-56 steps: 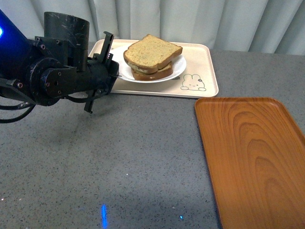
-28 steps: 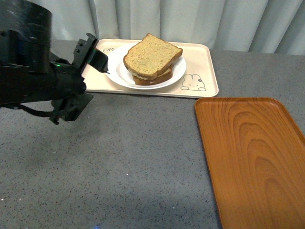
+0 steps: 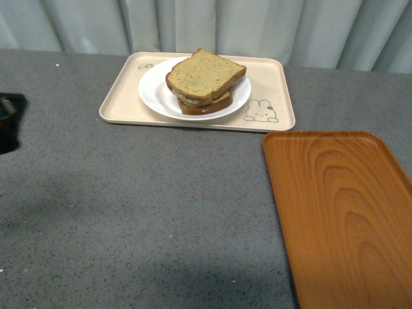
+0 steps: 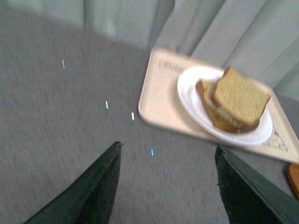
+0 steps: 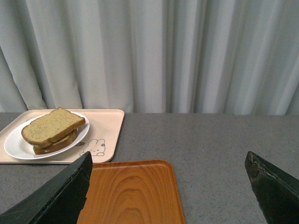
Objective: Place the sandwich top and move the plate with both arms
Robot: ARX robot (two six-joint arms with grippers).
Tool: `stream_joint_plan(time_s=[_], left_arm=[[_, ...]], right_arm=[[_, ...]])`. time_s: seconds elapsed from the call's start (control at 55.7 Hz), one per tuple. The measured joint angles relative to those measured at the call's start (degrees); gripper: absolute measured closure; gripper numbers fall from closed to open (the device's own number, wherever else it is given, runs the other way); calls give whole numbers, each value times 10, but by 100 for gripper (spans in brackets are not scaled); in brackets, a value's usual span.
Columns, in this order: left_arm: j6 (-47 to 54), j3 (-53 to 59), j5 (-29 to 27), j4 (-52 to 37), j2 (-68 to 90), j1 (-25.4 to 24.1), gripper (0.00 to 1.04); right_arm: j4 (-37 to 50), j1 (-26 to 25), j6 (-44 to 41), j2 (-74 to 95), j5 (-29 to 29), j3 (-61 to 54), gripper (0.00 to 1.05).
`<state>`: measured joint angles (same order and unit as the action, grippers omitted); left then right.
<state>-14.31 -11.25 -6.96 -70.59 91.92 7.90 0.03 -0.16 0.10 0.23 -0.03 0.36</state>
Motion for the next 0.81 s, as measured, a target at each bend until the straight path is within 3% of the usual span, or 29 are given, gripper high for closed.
stream_joint_plan(time_s=[0.054, 0.126, 0.341, 0.431, 0.808], left_arm=[[52, 16, 1, -49, -32, -6, 52], [86, 29, 7, -52, -78, -13, 63], [127, 76, 25, 30, -192, -33, 101], [133, 89, 66, 70, -249, -61, 101], [139, 102, 70, 303, -499, -78, 101]], right_arm=[[0, 0, 0, 0, 0, 0, 9], [0, 0, 0, 0, 0, 0, 9], [0, 0, 0, 0, -1, 0, 9], [0, 0, 0, 0, 0, 0, 9], [0, 0, 0, 0, 0, 0, 9]])
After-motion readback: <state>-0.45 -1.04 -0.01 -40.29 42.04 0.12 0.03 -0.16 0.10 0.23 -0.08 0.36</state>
